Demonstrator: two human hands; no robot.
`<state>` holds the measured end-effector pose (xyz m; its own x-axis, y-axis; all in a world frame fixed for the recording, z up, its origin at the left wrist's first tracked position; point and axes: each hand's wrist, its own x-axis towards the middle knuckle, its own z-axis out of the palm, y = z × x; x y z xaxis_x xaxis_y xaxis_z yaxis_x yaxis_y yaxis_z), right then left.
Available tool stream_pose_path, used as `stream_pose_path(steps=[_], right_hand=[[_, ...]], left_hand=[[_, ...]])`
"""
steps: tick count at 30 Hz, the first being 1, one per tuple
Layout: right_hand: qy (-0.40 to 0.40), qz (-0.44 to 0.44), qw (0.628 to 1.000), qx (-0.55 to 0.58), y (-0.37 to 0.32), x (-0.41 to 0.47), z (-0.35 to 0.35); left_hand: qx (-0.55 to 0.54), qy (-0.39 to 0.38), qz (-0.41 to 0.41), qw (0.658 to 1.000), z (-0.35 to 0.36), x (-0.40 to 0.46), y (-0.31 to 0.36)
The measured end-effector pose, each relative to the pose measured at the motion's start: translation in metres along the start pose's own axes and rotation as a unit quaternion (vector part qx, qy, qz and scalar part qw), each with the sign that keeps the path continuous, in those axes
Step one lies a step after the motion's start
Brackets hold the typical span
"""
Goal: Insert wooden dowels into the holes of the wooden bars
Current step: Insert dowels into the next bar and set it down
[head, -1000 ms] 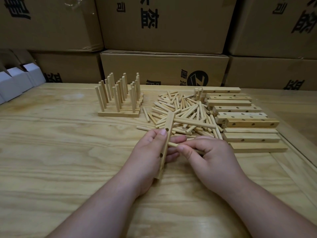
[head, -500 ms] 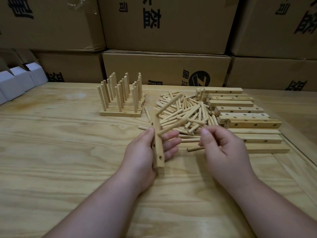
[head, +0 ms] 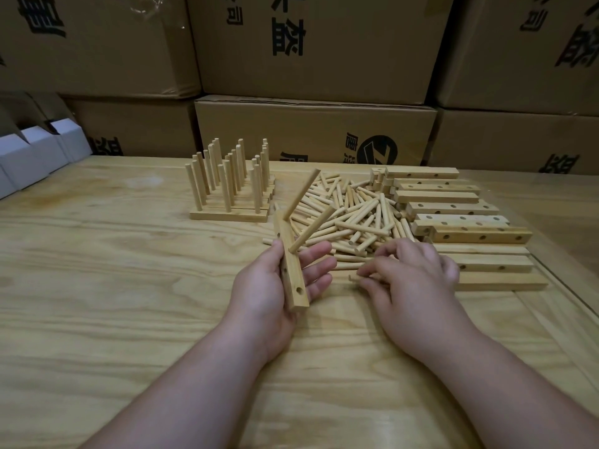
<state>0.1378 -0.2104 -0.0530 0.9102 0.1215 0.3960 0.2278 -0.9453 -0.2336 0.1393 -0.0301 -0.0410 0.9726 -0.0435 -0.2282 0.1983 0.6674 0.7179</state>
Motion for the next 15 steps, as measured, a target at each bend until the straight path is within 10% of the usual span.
stream_pose_path(steps=[15], right_hand=[[0.102, -0.089, 0.946, 0.295, -0.008, -0.006, -0.003]], left_hand=[[0.140, -0.073, 0.082, 0.984, -0.006, 0.003, -0.013]])
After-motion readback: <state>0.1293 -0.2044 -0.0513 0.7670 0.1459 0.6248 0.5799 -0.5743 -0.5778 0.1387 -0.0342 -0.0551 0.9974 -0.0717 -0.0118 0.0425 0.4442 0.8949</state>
